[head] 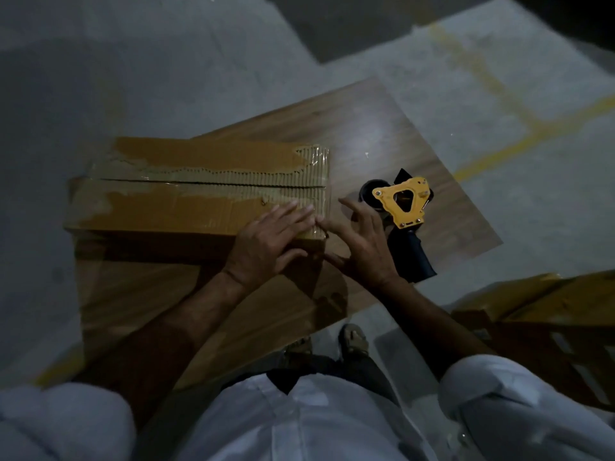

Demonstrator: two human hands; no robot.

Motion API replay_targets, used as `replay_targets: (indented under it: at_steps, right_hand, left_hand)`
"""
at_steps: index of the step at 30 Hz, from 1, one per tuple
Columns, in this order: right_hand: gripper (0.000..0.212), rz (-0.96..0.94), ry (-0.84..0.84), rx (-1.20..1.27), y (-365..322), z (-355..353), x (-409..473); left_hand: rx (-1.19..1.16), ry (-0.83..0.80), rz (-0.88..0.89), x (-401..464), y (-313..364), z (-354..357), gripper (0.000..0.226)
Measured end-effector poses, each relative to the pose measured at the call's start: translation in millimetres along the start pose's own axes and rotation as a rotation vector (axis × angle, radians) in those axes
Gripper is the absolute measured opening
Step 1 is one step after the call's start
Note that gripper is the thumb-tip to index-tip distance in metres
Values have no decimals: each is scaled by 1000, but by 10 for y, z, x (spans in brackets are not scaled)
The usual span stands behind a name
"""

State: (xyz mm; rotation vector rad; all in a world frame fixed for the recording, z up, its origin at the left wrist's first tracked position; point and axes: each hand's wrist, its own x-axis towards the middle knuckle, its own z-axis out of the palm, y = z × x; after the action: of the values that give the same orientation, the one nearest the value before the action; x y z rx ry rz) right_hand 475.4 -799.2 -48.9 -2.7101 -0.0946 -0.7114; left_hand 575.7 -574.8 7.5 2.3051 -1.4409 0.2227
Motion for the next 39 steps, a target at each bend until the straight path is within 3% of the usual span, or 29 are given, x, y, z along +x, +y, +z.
replay_targets:
  at_steps: [4, 10, 16, 19, 23, 27, 32, 39]
  right_hand:
    - [81, 61, -47, 45, -38, -40, 13]
    - [45, -77, -98, 155, 1, -385, 299]
    - [36, -178, -27, 134, 38, -301, 358]
    - [38, -196, 26, 120, 66, -173, 262]
    - [57, -192, -16, 83, 104, -115, 151]
    - [59, -169, -50, 78, 59, -151, 170]
    - [47, -212, -29, 120, 62, -228, 308]
    - [62, -148, -146, 33, -70, -171, 272]
  left_hand:
    - [-9, -33, -22, -7, 0, -27, 77]
    - [-218, 13, -121, 80, -13, -87, 43]
    - [-93, 104, 30, 94, -84, -17, 38]
    - [-16, 116, 64, 65, -84, 24, 39]
    - [44, 29, 62, 28, -55, 13, 57]
    - [46, -49, -36, 49, 8, -16, 69]
    - [-73, -45, -86, 67, -18, -64, 52]
    - [16, -145, -162, 163, 133, -136, 69]
